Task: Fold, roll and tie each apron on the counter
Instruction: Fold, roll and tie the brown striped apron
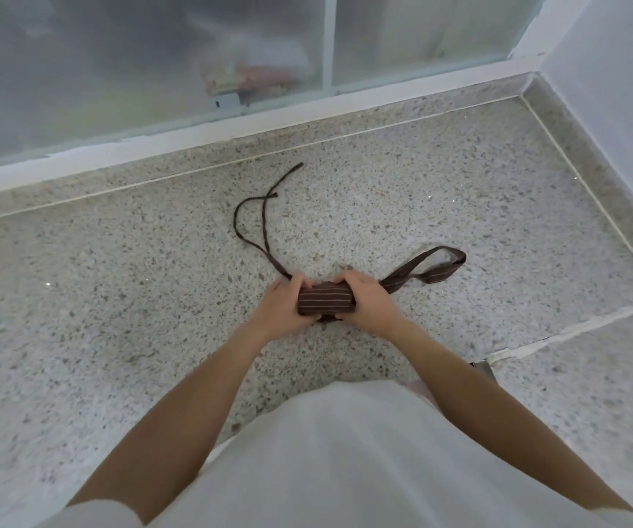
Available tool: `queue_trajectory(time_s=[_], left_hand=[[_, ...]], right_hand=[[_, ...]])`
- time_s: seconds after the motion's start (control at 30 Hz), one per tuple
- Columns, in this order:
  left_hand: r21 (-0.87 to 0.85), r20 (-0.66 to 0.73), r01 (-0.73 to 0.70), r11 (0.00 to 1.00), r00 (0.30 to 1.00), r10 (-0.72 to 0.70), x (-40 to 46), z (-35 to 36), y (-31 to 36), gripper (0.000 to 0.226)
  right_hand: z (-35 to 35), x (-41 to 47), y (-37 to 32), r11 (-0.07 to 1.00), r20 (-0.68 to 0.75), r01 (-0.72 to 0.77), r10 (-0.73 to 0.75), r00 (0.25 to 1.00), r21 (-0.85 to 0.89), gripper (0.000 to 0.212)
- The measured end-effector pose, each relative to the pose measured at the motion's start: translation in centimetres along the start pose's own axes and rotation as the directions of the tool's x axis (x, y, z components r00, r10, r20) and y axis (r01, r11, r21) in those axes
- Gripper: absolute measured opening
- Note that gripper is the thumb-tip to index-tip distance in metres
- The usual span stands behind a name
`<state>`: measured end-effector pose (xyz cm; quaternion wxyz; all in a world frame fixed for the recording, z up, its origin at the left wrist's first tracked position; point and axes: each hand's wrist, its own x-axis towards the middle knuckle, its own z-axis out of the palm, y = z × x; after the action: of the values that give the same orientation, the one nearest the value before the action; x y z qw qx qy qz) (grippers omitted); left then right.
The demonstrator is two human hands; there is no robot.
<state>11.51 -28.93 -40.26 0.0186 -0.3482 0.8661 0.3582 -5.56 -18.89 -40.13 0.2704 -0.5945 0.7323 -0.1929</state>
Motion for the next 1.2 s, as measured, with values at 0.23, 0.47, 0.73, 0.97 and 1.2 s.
queue_trajectory(time_s=[0.23,0.47,0.73,0.97,1.2], left_hand=[[-0.459,-0.024,0.087,0.884,0.994,-0.11,0.0,-0.8,1.2,0.044],[-0.77,-0.219,0.021,0.638,0.93,-0.294,-1.7,-3.2,5.0,0.034],[-0.522,-0.376,0.128,0.843,0.853,-0.362,-2.8,-5.8,4.2,0.007],[0.08,-0.385,0.073,0.994,0.922,-0.037,-3.0,-6.7,4.3,0.024],[0.423,-0.206,-0.135,0.896,0.949,0.24,-2.0,-13.6,4.8,0.02]], right_hand=[[-0.8,-0.6,-1.1,0.882,-0.004,-0.166,0.188,0.982,0.442,0.049],[-5.0,-1.4,-5.3,0.566,-0.037,-0.192,0.367,0.929,0.801,0.04],[-6.5,-0.1,-5.5,0.315,0.021,-0.211,0.514,0.858,0.925,0.083],[-7.7,1.9,-6.7,0.812,-0.409,-0.141,0.425,0.807,0.566,0.046],[-9.3,3.5,-4.5,0.755,0.041,0.417,-0.461,0.886,-0.506,0.052]])
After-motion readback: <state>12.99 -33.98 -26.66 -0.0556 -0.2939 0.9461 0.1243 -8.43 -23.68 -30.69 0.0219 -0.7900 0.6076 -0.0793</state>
